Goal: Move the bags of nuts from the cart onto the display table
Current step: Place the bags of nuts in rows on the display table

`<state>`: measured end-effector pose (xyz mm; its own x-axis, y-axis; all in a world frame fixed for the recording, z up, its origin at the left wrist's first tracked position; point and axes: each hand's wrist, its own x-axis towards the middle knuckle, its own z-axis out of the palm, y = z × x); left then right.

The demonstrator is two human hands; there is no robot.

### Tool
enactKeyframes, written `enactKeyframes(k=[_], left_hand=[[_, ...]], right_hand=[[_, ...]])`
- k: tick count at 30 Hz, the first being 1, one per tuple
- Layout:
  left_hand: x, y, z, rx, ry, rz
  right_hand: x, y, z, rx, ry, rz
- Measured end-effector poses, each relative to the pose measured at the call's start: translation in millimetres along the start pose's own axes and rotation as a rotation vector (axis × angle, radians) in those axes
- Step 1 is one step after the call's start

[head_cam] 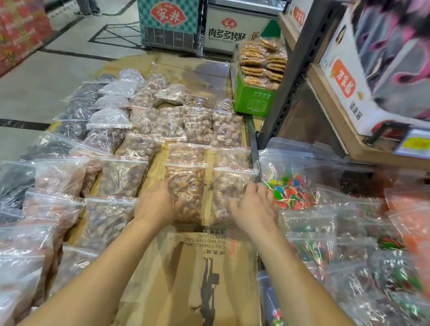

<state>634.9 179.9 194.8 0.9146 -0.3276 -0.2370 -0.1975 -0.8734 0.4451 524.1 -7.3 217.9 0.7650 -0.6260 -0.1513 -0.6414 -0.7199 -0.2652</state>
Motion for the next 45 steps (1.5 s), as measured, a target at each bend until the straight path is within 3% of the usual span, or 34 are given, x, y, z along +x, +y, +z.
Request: enactKeyframes(k=[9, 16, 33, 45], left_hand=[[-82.9, 27.7, -29.0, 0.312, 0.056, 0.214], [-126.1, 42.2, -32.8, 0.358, 0.09, 0.328], [-215.1, 5.1, -47.4, 0.368, -0.063, 0.651], [-300.9, 59.9, 10.8, 0.418, -0.192, 0.93]], right_hand=[[-69.0, 4.3, -38.9, -0.193, 0.059, -0.086], [-127.1, 11.0, -63.0, -0.248, 0.077, -0.087], [-286.9, -9.2, -39.5, -0.211, 0.113, 0.266], [-395.9, 79.3, -31.5, -0.128, 0.132, 0.549]])
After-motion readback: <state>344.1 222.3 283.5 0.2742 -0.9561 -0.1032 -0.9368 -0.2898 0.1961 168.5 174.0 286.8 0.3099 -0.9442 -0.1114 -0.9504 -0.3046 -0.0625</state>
